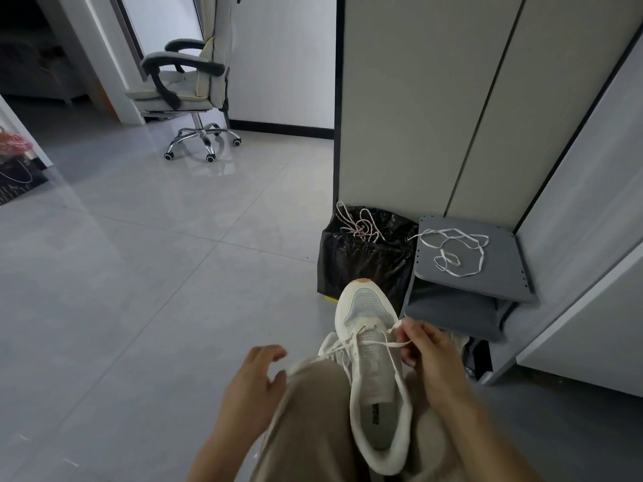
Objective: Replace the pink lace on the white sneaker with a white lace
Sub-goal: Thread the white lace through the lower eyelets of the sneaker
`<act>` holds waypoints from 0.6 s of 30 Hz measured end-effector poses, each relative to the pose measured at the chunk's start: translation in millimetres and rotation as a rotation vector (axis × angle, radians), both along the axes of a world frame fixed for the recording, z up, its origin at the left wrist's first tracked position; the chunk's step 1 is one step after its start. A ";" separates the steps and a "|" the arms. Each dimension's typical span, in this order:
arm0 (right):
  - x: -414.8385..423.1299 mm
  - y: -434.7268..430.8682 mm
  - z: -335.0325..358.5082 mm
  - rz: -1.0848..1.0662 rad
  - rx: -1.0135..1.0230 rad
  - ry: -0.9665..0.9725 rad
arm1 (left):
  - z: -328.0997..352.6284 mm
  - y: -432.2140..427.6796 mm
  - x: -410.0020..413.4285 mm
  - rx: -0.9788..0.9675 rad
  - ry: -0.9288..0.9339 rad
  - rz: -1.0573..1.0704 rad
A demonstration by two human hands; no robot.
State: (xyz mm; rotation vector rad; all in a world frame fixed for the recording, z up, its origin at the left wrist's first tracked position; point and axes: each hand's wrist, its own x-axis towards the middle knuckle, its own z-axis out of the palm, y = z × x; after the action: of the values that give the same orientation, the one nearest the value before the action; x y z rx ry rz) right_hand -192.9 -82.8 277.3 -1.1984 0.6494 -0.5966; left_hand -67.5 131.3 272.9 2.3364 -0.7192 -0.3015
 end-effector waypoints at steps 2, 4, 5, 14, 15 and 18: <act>5.1 -2.6 -0.7 0.019 0.115 -0.069 | 5.5 -27.8 -14.1 -0.080 -0.014 -0.086; 7.3 -4.1 -3.4 0.061 0.175 -0.102 | 8.7 -53.0 -24.0 -0.108 0.053 -0.150; 6.8 -4.5 -5.0 0.077 0.190 -0.111 | 8.1 -63.0 -26.2 -0.105 0.107 -0.155; 1.1 -6.1 -10.3 0.114 0.193 -0.172 | 3.9 -39.9 -8.8 -0.285 0.260 0.086; 1.3 -6.2 -10.8 0.108 0.191 -0.167 | 0.1 -29.3 -5.4 -0.291 0.266 0.131; 1.7 -5.0 -11.1 0.115 0.138 -0.127 | -10.4 -1.3 2.0 -0.259 0.327 0.223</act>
State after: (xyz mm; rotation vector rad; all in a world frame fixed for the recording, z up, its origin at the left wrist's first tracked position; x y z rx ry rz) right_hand -191.2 -87.8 266.1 -1.0523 0.5022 -0.5178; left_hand -65.5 130.0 262.5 2.0320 -0.3146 -0.4480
